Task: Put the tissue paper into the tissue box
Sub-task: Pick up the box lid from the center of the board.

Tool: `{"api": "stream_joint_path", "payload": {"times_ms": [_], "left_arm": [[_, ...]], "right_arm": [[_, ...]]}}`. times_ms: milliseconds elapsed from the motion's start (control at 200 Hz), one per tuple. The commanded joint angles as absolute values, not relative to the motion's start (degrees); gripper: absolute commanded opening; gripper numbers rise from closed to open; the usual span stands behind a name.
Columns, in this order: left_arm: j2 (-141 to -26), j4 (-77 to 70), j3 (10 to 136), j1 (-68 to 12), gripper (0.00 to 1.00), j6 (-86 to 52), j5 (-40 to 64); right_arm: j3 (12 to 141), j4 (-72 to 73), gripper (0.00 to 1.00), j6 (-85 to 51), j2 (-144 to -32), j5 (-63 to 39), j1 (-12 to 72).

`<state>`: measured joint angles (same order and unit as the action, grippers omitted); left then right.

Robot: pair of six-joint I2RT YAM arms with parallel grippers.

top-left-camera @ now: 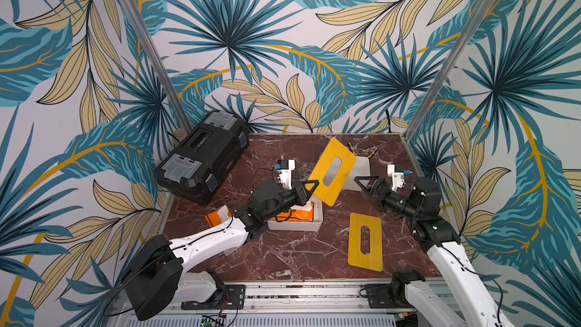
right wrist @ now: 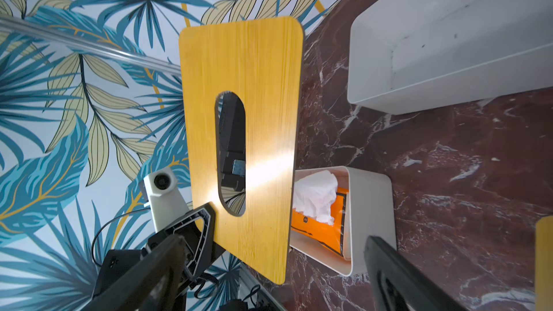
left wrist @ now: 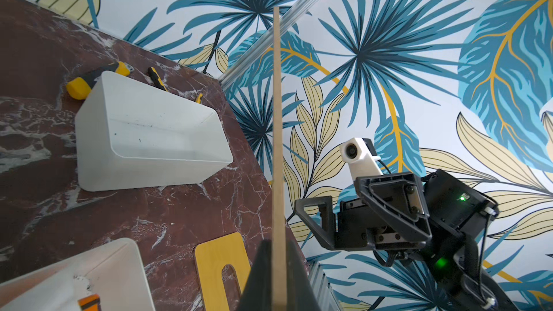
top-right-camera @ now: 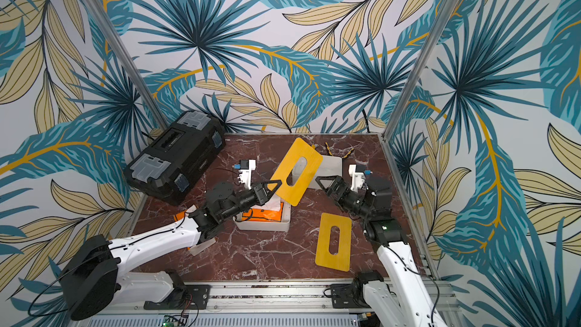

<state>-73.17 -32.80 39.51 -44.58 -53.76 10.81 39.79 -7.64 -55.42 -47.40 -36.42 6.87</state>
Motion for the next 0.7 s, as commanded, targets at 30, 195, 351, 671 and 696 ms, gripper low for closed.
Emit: {"api": "stream_joint_path", "payload": {"times_ms": [30, 195, 351, 671, 696], "left_arm": [[-70.36, -42.55, 34.93, -42.89, 0.0, -61.0, 9.56], [-70.42, -50.87, 30.56, -39.59, 0.0, -68.93, 11.73], [-71.1, -55.49, 28.92, -38.31, 0.0, -73.2, 13.31], [-76.68, -63.3, 27.79, -38.32, 0.02, -77.93, 14.09], [-77.29, -64.07, 27.62, -38.32, 0.04, -78.04, 14.17]], "right_arm": [[37.85, 5.53, 0.99, -55.0, -52.18, -30.21, 14.21], [35.52, 22.47, 0.89, -61.33, -59.03, -27.92, 19.69], [36.51, 27.3, 0.84, -61.7, -63.15, -25.37, 24.41], [36.93, 39.16, 0.5, -67.94, -70.04, -26.21, 27.55], [37.33, 38.59, 0.46, -67.59, -70.13, -26.53, 27.54]]}}
